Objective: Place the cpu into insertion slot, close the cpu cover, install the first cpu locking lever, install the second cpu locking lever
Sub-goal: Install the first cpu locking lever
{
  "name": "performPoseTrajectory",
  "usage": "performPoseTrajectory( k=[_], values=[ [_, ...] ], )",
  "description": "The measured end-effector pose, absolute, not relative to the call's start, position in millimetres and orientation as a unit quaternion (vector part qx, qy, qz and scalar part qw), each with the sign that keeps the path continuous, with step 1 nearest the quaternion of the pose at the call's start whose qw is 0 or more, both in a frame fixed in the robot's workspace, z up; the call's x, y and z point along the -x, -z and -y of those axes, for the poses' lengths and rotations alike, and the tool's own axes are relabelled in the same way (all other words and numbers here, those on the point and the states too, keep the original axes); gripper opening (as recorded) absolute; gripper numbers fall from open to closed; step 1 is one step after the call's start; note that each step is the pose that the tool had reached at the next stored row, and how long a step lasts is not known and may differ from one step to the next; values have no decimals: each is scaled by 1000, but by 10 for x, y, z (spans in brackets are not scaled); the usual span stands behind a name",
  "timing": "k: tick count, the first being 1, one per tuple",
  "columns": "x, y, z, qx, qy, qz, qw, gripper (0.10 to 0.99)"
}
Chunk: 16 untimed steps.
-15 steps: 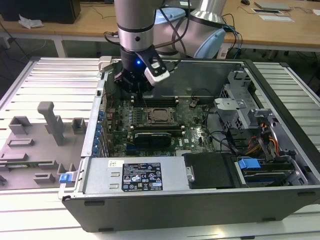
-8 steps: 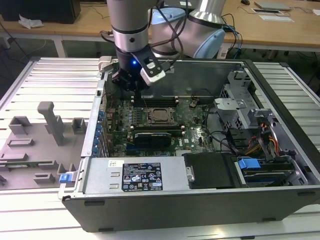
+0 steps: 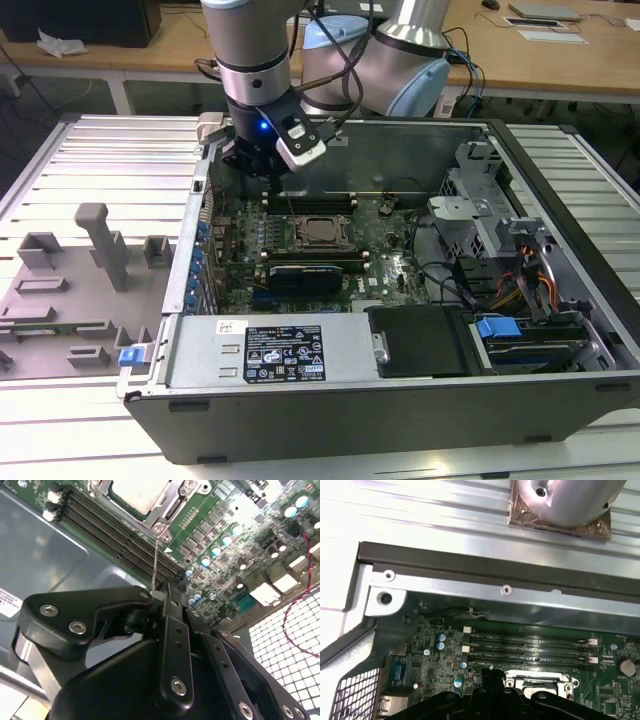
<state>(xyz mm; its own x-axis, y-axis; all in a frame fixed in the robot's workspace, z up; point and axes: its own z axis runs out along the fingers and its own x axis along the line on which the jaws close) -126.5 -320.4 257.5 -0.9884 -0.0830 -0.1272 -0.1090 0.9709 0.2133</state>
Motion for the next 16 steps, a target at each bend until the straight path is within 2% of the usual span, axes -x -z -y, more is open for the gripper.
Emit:
performPoseTrajectory(
  k=[1,16],
  values=[
    [1266,-2574,3204,48,-116,-990,61,106],
    [909,-2564,3258,47,-116,-990,61,106]
  ],
)
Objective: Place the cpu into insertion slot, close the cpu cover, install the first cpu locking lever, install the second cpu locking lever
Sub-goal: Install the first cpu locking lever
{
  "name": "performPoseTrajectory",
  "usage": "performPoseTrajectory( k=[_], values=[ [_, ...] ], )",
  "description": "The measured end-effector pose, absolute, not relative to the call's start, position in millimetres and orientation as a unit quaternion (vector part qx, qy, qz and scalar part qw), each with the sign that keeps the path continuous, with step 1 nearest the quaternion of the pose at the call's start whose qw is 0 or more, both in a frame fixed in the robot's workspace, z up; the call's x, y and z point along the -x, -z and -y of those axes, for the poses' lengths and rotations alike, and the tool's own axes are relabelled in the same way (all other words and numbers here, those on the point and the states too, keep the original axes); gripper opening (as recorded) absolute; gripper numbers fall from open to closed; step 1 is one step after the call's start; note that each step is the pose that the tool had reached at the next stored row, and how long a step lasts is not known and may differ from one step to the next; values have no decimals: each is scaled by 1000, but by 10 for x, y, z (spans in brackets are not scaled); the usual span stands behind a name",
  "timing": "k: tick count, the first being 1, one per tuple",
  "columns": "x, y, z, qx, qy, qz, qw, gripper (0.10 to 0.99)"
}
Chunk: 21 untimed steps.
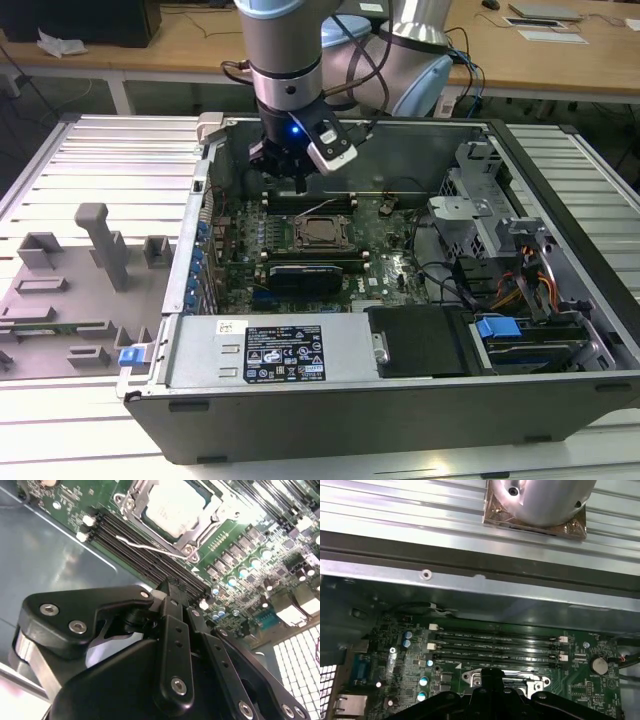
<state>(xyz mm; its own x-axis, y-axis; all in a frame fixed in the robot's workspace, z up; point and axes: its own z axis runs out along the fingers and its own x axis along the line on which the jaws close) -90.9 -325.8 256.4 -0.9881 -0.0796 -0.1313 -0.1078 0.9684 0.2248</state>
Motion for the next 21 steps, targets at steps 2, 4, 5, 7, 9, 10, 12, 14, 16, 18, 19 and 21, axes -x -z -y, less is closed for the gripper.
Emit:
performPoseTrajectory(
  k=[2,4,5,7,9,10,12,14,16,18,19,21],
  values=[
    [909,-2564,3258,47,-116,-990,61,106],
    [908,-2562,3258,48,-116,-990,63,106],
    [913,-2558,3257,49,-111,-990,75,106],
    [916,-2556,3258,52,-102,-988,100,106],
    [919,-2556,3258,54,-101,-987,116,106],
    [922,-2556,3258,54,-102,-986,123,106],
    [922,-2556,3258,54,-106,-984,130,106],
    [925,-2552,3258,53,-115,-983,134,106],
    [926,-2541,3258,51,-122,-982,134,106],
    [926,-2517,3258,47,-124,-982,135,106],
    [926,-2503,3258,46,-124,-982,135,106],
    [926,-2465,3259,39,-123,-982,136,106]
  ],
)
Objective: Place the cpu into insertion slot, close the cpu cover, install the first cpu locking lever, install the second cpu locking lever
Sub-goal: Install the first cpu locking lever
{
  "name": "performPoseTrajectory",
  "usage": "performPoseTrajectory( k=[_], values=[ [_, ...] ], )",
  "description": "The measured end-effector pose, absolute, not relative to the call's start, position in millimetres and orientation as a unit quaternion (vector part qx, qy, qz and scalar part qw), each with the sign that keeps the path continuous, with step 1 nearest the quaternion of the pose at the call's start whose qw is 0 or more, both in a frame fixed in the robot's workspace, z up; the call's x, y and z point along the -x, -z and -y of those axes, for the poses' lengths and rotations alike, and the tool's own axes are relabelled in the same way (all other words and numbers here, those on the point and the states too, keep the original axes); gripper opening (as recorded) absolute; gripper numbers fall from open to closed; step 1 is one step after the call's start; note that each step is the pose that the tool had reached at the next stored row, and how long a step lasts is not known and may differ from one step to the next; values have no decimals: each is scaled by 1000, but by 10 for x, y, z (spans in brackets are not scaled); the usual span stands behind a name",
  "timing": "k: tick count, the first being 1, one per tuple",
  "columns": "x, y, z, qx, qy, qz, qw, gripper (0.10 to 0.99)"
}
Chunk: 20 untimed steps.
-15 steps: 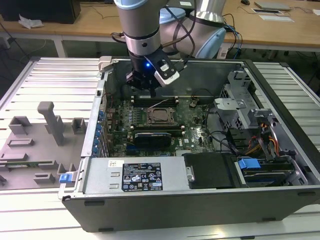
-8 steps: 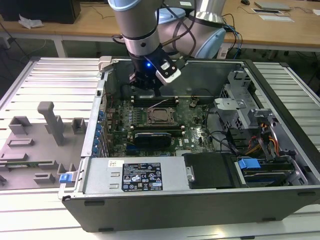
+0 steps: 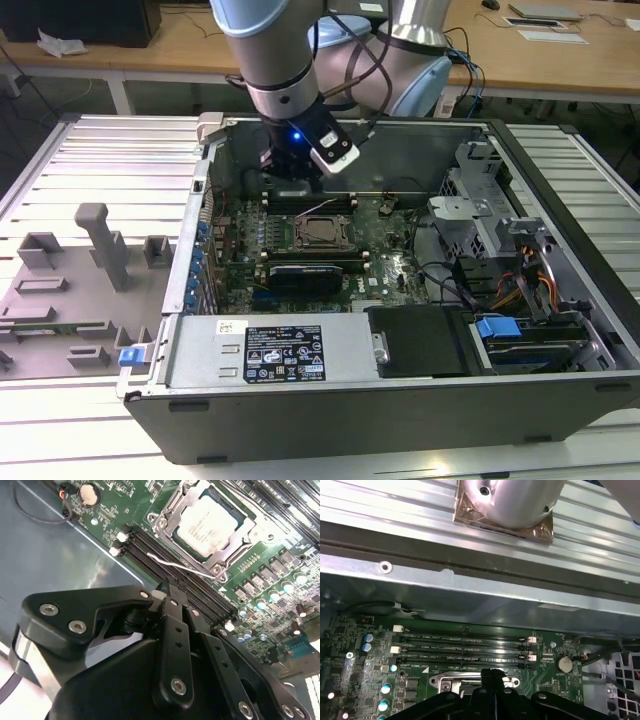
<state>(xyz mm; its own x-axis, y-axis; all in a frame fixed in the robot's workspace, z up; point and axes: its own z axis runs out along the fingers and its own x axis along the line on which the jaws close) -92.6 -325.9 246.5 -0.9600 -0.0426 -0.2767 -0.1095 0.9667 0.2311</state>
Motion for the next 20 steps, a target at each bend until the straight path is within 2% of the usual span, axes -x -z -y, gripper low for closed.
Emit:
performPoseTrajectory(
  k=[9,13,14,16,20],
  values=[
    [919,-2300,3259,-13,-119,-983,142,106],
    [917,-2260,3252,-20,-132,-981,143,106],
    [914,-2243,3252,-23,-147,-979,142,106],
    [885,-2167,3252,-36,-155,-977,144,106],
    [879,-2135,3252,-52,-153,-976,146,106]
  ],
)
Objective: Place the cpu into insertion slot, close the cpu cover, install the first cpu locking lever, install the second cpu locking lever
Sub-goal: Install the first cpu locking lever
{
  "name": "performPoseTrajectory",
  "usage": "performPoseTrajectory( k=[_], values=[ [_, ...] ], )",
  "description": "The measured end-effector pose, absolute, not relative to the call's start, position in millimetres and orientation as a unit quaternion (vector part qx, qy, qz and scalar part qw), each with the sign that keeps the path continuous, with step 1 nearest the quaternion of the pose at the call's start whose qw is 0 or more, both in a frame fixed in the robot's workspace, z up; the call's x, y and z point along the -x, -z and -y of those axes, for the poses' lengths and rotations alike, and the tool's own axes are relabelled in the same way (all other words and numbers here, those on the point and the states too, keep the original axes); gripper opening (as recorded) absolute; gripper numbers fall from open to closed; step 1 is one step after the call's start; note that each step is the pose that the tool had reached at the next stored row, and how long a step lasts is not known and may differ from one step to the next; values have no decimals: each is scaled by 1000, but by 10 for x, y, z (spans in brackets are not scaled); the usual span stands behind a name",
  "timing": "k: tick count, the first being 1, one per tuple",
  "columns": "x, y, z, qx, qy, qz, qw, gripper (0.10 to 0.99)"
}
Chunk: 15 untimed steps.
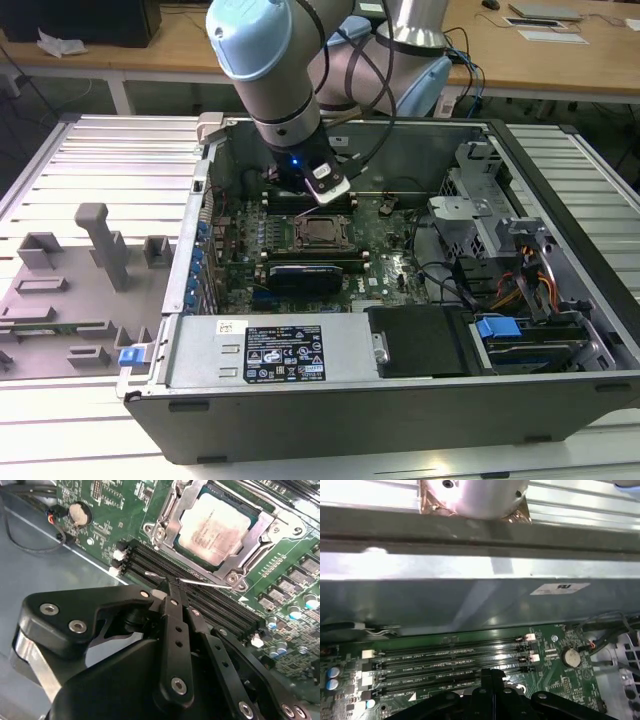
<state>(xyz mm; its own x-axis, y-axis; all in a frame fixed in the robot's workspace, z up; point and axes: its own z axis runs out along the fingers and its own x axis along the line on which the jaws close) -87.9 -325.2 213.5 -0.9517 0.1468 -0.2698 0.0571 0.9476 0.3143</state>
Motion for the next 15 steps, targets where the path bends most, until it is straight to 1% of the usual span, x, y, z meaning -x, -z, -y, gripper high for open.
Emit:
performPoseTrajectory(
  k=[9,15],
  values=[
    [879,-2117,3223,-68,-151,-975,149,106],
    [879,-2091,3210,-102,-146,-972,154,106]
  ],
)
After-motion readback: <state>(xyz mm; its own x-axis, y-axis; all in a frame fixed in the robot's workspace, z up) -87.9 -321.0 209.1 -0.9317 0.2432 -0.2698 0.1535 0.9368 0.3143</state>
